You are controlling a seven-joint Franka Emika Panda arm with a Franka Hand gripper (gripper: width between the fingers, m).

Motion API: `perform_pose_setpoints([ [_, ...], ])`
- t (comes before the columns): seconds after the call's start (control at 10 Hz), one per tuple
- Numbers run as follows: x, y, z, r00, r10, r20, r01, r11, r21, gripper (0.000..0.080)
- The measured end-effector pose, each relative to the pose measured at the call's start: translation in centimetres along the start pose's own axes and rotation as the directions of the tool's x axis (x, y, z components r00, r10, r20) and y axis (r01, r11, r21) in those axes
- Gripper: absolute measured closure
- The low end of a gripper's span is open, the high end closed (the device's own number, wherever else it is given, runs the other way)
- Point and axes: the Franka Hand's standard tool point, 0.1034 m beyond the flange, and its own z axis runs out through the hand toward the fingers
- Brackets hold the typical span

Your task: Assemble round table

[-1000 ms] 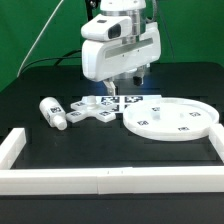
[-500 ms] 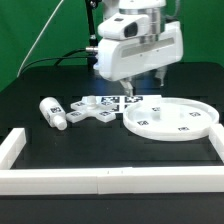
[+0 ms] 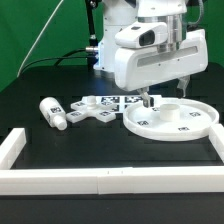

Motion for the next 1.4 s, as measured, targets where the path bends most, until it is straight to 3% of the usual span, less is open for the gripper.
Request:
perform_pose_setpoints([
  [0.1, -0.9, -0.4, 0.5, 0.999, 0.038, 0.014, -0.038, 0.999, 0.013, 0.015],
  [0.3, -1.0, -1.8, 2.3, 0.998, 0.054, 0.012, -0.054, 0.998, 0.02, 0.015],
  [0.5, -1.5, -2.3, 3.7, 0.998, 0.054, 0.02, -0.055, 0.998, 0.026, 0.015],
  [0.8, -1.5, -2.6, 4.0, 0.999, 0.05, 0.022, -0.05, 0.998, 0.027, 0.015],
  [0.9, -1.5, -2.6, 4.0, 0.999, 0.05, 0.022, -0.05, 0.998, 0.027, 0.0276],
  [1.0, -1.5, -2.6, 4.0, 0.999, 0.05, 0.022, -0.05, 0.998, 0.027, 0.0276],
  [1.1, -1.4, -2.6, 4.0, 0.999, 0.05, 0.021, -0.05, 0.998, 0.027, 0.0395],
  [1.2, -1.6, -2.2, 4.0, 0.999, 0.019, 0.029, -0.02, 0.999, 0.031, 0.0395],
  [1.4, -0.5, 0.7, 3.1, 0.999, -0.013, 0.049, 0.01, 0.999, 0.047, 0.0395],
])
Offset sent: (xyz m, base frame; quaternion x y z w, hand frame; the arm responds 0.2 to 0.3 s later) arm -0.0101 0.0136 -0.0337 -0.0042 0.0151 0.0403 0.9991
